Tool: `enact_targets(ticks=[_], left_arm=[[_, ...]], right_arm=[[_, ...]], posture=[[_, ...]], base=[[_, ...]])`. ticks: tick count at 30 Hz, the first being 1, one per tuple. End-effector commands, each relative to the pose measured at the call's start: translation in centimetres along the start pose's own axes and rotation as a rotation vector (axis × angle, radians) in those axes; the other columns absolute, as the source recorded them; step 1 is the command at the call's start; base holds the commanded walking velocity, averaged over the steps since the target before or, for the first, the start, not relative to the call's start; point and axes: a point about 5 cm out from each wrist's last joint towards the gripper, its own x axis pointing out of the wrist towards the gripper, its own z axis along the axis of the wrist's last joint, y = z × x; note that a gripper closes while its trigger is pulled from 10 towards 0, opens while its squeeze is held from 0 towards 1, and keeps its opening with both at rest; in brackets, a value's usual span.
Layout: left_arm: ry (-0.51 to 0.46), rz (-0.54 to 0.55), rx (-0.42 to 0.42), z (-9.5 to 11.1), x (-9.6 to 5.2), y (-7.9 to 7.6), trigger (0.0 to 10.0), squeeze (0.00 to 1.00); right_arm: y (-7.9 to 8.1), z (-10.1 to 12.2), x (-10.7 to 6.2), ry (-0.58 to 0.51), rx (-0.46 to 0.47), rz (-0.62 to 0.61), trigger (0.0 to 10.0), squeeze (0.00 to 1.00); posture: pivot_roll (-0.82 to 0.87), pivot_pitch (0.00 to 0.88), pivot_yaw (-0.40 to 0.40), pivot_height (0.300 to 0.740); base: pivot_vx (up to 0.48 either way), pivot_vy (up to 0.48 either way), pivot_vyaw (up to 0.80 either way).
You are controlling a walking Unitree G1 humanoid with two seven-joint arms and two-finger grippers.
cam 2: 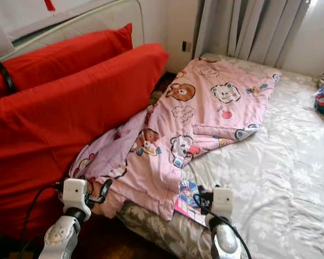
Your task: Clean up the room
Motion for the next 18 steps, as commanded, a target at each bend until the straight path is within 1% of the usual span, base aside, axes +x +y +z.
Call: enact_targets(ticks=[1,4,9,13,18], left_arm=[[0.003,-0.020,0.003,0.1,-0.1,-0.4,10.0,0.00],[-0.003,-0.015,-0.001,0.5,0.1,-0.3,10.0,0.00],[-0.011,-0.020,0.002,1.1,0.5,-0.3,10.0,0.00],[-0.010,-0.021,0.004,1.2,0.5,-0.2,10.0,0.00],[-0.011,-0.031,0.002,1.5,0.5,-0.5,10.0,0.00]], right_arm=[[0.3,-0.2,-0.1,0.005,-0.004,0.003,10.0,0.00],[0.5,-0.2,0.0,0.016,-0.010,0.002,10.0,0.00],[0.7,0.4,0.3,-0.007,-0.018,0.011,10.0,0.00],[0.7,0.9,0.4,-0.033,-0.009,0.001,10.0,0.00],[0.9,0.8,0.6,-0.016,-0.011,-0.010,10.0,0.00]], posture=[[-0.06,0.116,-0.020,0.740],[-0.06,0.119,-0.017,0.736],[-0.06,0.117,-0.015,0.703],[-0.07,0.113,-0.012,0.703],[-0.06,0.108,-0.010,0.703]], base=[[0.000,0.000,0.00],[0.000,0.000,0.00],[0.000,0.000,0.00],[0.000,0.000,0.00],[0.000,0.000,0.00]])
